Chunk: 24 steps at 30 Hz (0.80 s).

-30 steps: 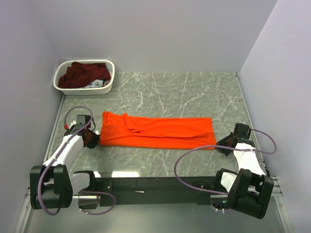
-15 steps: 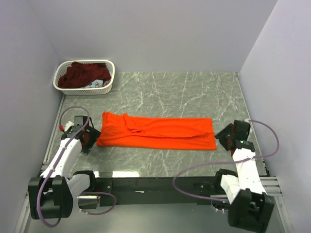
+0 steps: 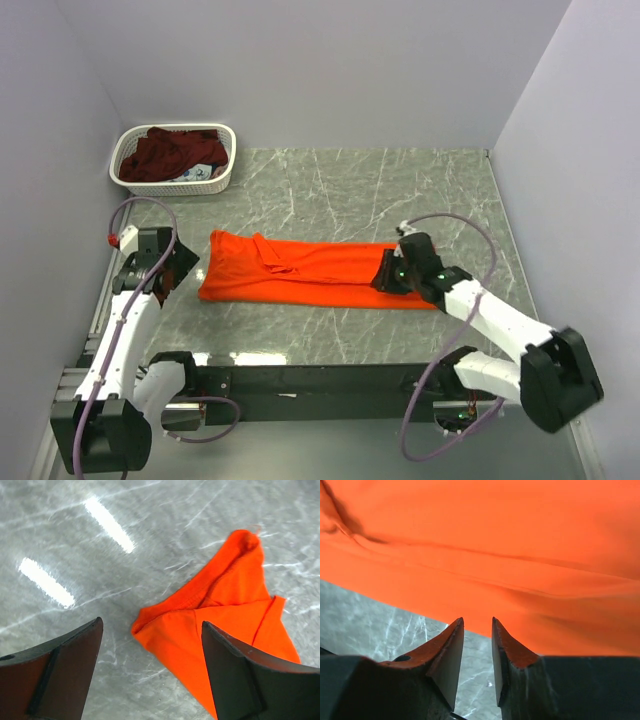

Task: Fold and stack the t-shirts
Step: Fold the tshirt

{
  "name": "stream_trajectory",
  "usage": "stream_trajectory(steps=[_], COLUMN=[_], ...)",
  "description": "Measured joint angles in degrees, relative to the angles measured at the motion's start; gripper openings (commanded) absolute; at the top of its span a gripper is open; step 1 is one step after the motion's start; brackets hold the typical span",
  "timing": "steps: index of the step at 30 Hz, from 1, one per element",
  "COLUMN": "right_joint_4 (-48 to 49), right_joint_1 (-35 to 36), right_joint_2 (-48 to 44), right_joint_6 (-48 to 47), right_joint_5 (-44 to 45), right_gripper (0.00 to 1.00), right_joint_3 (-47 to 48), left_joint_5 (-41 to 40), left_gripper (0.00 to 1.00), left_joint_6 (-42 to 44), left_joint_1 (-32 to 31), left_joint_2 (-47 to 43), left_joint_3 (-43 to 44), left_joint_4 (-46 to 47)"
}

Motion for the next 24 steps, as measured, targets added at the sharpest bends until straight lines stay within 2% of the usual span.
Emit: stream_trajectory(steps=[1, 4, 11, 24], right_joint_4=[0.46, 1.84, 4.79, 5.55], right_joint_1=[1.55, 4.26, 5.7, 5.79], right_joint_2=[2.05, 7.61, 16.83, 24.74], right_joint_6=[0.02, 0.22, 0.22, -1.64], right_joint_5=[0.04, -0.22, -0.52, 1.88], right_gripper=[0.31, 0.26, 0.25, 0.25], right_joint_3=[0.55, 2.49, 5.86, 11.45], left_joint_5=[0.28, 0.46, 1.05, 2.47], left_gripper=[0.85, 0.85, 0.85, 0.85], left_joint_6=[1.03, 3.26, 7.34, 8.81], left_joint_1=[-0.02, -0.04, -0.26, -0.42], left_joint_2=[-0.7, -1.79, -3.28, -3.98], left_joint_3=[-0.09, -0.13, -0.35, -1.03], left_joint_4=[0.44, 1.53, 4.15, 6.23])
